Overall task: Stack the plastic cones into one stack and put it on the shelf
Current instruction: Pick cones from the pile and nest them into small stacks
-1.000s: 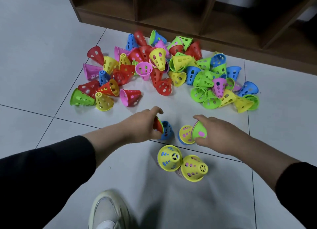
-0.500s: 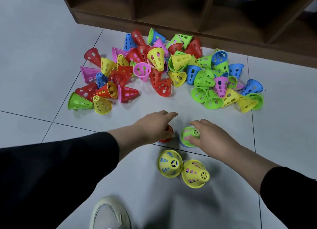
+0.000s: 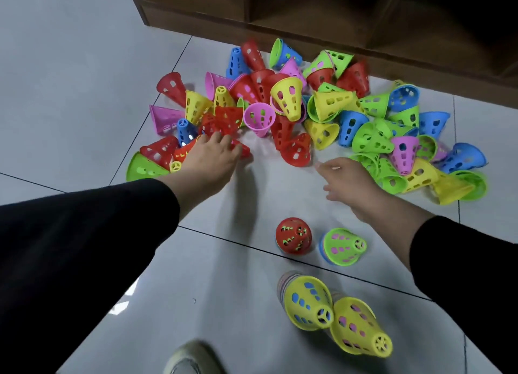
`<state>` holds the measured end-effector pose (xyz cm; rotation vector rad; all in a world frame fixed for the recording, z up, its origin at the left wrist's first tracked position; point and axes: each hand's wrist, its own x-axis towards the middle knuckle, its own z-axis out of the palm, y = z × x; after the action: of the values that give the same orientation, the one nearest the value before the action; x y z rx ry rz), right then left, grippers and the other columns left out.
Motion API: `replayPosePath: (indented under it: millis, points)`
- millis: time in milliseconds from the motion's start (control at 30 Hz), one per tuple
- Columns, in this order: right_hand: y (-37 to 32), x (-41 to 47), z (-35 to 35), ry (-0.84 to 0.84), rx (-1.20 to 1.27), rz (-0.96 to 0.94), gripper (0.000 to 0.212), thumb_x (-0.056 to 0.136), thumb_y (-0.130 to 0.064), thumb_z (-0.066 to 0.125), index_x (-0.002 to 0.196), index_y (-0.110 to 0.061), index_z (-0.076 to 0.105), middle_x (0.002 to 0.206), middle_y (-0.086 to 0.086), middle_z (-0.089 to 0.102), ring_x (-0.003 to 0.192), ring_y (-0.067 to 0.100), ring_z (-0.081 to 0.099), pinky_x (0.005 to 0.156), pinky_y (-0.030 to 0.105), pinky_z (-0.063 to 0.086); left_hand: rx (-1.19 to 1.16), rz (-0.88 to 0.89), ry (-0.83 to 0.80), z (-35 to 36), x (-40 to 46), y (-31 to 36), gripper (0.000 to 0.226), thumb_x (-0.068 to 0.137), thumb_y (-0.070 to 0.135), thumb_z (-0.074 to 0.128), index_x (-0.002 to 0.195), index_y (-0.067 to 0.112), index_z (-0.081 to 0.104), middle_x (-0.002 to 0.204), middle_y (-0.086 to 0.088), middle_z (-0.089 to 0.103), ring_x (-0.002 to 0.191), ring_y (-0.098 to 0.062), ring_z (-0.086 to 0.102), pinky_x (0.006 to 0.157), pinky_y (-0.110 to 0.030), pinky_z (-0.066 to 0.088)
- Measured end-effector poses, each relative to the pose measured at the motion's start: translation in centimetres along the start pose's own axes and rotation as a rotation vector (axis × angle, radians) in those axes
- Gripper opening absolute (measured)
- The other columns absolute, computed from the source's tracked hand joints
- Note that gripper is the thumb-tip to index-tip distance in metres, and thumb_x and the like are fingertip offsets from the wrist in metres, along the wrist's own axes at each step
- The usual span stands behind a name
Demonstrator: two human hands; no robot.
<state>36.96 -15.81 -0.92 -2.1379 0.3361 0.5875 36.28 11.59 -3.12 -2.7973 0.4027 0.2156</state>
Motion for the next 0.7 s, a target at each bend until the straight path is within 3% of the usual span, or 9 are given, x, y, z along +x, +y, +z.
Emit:
replayPosePath:
  millis: [100, 200, 267, 367, 433, 533, 600, 700]
  points:
    - [-1.6, 2.3, 1.4, -0.036, 0.196, 0.182, 0.052, 0.094, -0.048, 0.060, 0.118, -0.002, 0.058, 0.089, 0.006, 0.055, 0.101, 0.034, 0.064, 0.090, 0.047, 0.056, 0.075, 0.038, -0.005, -0.4, 1.6, -0.5, 0.049, 0.099, 0.031, 0.041, 0.145, 0.014, 0.041, 0.131, -0.012, 0.052, 0.117, -0.032, 0.048, 0.098, -0.042, 0.043]
    - [-2.3, 4.7, 2.7, -0.021, 0.260, 0.280, 0.064, 0.089, -0.059, 0.060, 0.130, -0.011, 0.052, 0.115, 0.006, 0.054, 0.104, 0.034, 0.063, 0.078, 0.038, 0.059, 0.143, 0.031, -0.020, 0.0, 2.8, -0.7, 0.057, 0.101, 0.034, 0.041, 0.152, 0.011, 0.029, 0.132, -0.011, 0.052, 0.116, -0.031, 0.048, 0.096, -0.039, 0.040]
    - [-2.7, 6.3, 3.5, 0.010, 0.284, 0.309, 0.070, 0.083, -0.068, 0.060, 0.131, -0.017, 0.052, 0.122, 0.001, 0.053, 0.101, 0.032, 0.064, 0.075, 0.036, 0.060, 0.181, 0.046, -0.015, 0.3, 3.4, -0.8, 0.057, 0.100, 0.030, 0.046, 0.151, 0.010, 0.030, 0.130, -0.010, 0.053, 0.113, -0.030, 0.048, 0.093, -0.038, 0.040]
    - [-3.1, 7.7, 4.6, 0.046, 0.279, 0.297, 0.073, 0.077, -0.072, 0.063, 0.126, -0.019, 0.054, 0.103, -0.007, 0.060, 0.099, 0.030, 0.064, 0.079, 0.042, 0.061, 0.191, 0.070, -0.060, 0.7, 3.7, -0.6, 0.050, 0.100, 0.022, 0.044, 0.148, 0.009, 0.035, 0.131, -0.010, 0.054, 0.114, -0.030, 0.048, 0.090, -0.036, 0.040]
    - [-3.3, 8.2, 5.1, 0.056, 0.308, 0.302, 0.067, 0.076, -0.067, 0.068, 0.121, -0.019, 0.053, 0.098, -0.005, 0.059, 0.099, 0.029, 0.063, 0.079, 0.044, 0.060, 0.165, 0.074, -0.110, 0.9, 3.5, -0.3, 0.041, 0.099, 0.018, 0.043, 0.140, 0.011, 0.045, 0.128, -0.010, 0.055, 0.113, -0.030, 0.049, 0.088, -0.036, 0.041]
    - [-3.3, 8.4, 5.6, 0.067, 0.357, 0.295, 0.048, 0.080, -0.050, 0.074, 0.110, -0.019, 0.054, 0.112, 0.002, 0.060, 0.099, 0.028, 0.065, 0.078, 0.041, 0.060, 0.078, 0.067, -0.135, 1.5, 2.6, 0.1, 0.034, 0.097, 0.013, 0.046, 0.131, 0.012, 0.051, 0.120, -0.011, 0.057, 0.108, -0.031, 0.051, 0.082, -0.038, 0.045]
    - [-2.8, 8.3, 5.5, 0.054, 0.379, 0.272, 0.034, 0.082, -0.039, 0.075, 0.100, -0.019, 0.055, 0.108, 0.004, 0.064, 0.100, 0.025, 0.065, 0.079, 0.040, 0.059, -0.066, 0.021, -0.138, 1.5, 2.1, 0.1, 0.033, 0.096, 0.013, 0.052, 0.129, 0.012, 0.050, 0.115, -0.013, 0.056, 0.105, -0.032, 0.051, 0.074, -0.038, 0.044]
    - [-1.6, 7.4, 4.9, 0.019, 0.325, 0.245, 0.023, 0.081, -0.031, 0.074, 0.092, -0.017, 0.060, 0.094, 0.002, 0.066, 0.094, 0.019, 0.065, 0.084, 0.038, 0.057, -0.335, -0.081, -0.091, 1.5, 1.1, 0.3, 0.034, 0.093, 0.021, 0.059, 0.125, 0.015, 0.049, 0.109, -0.013, 0.057, 0.099, -0.031, 0.051, 0.077, -0.041, 0.047]
